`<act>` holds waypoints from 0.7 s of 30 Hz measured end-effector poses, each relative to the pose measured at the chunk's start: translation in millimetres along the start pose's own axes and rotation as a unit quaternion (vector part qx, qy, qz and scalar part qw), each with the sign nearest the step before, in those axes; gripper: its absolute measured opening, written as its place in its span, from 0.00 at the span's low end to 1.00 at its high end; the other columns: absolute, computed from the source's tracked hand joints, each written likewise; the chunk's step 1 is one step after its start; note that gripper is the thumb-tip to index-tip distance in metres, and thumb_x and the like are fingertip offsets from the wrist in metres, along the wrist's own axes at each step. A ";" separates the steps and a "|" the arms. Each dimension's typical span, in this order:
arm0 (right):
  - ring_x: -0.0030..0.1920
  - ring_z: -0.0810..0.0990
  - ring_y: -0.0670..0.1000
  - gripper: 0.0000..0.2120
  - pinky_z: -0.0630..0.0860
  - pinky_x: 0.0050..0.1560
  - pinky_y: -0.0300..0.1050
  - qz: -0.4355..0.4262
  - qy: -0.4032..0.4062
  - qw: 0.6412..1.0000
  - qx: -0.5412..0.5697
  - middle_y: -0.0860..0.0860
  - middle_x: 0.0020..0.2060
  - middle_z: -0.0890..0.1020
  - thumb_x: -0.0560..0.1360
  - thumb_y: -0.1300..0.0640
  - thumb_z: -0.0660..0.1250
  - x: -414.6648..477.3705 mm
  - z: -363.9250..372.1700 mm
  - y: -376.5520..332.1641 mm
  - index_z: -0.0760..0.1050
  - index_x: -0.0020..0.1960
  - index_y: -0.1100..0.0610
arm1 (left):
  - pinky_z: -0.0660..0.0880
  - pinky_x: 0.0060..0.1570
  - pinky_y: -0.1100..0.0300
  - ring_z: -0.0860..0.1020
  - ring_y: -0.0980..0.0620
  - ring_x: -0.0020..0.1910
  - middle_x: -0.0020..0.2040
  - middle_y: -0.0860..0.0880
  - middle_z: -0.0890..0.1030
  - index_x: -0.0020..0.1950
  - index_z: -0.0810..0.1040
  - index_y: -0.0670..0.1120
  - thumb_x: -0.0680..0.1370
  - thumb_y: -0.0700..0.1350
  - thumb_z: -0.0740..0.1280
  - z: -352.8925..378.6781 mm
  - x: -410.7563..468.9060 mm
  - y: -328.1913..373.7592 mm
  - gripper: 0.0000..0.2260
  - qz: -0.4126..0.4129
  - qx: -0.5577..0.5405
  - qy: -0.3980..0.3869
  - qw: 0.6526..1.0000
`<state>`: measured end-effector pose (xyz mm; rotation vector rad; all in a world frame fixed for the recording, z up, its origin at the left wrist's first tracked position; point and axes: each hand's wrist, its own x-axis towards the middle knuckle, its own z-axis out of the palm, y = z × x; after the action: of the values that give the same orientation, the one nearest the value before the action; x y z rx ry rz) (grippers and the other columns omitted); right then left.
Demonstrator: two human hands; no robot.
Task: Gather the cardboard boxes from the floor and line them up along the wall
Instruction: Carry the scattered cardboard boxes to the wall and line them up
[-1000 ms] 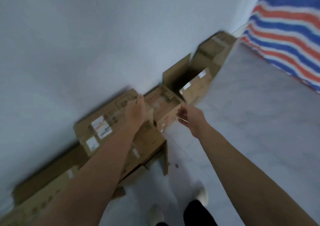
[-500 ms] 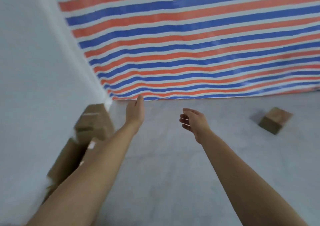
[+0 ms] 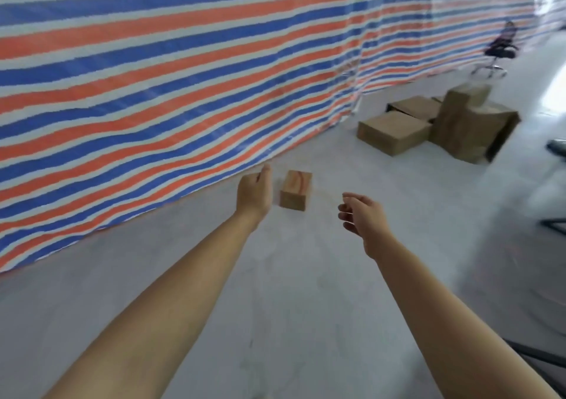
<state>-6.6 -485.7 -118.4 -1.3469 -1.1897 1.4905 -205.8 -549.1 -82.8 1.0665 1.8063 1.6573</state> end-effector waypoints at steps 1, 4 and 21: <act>0.38 0.79 0.49 0.09 0.75 0.41 0.42 0.004 0.018 1.000 0.002 0.51 0.39 0.81 0.80 0.60 0.62 26.0 -18.2 1.7 0.79 0.55 0.53 | 0.78 0.59 0.47 0.78 0.44 0.58 0.58 0.42 0.78 0.62 0.76 0.48 0.83 0.55 0.60 31.9 20.0 -5.2 0.14 -0.022 0.016 -0.025 0.999; 0.38 0.80 0.49 0.09 0.76 0.42 0.43 0.017 0.053 0.998 -0.002 0.51 0.40 0.82 0.80 0.59 0.63 97.8 -58.7 5.8 0.80 0.56 0.54 | 0.77 0.60 0.47 0.79 0.44 0.53 0.53 0.41 0.79 0.48 0.76 0.49 0.84 0.55 0.57 106.3 71.8 -16.0 0.14 -0.055 0.048 -0.088 0.993; 0.37 0.80 0.50 0.08 0.75 0.38 0.42 0.021 0.195 0.980 -0.039 0.53 0.40 0.82 0.80 0.60 0.64 536.0 -278.4 -81.8 0.80 0.56 0.56 | 0.62 0.36 0.53 0.65 0.49 0.27 0.24 0.50 0.65 0.26 0.61 0.46 0.83 0.50 0.56 547.5 386.0 -34.5 0.26 -0.074 0.150 -0.254 0.953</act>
<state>197.3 85.8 -175.4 -1.6357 -0.9797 1.1451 -18.7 92.1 -143.8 1.3021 1.7578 0.9218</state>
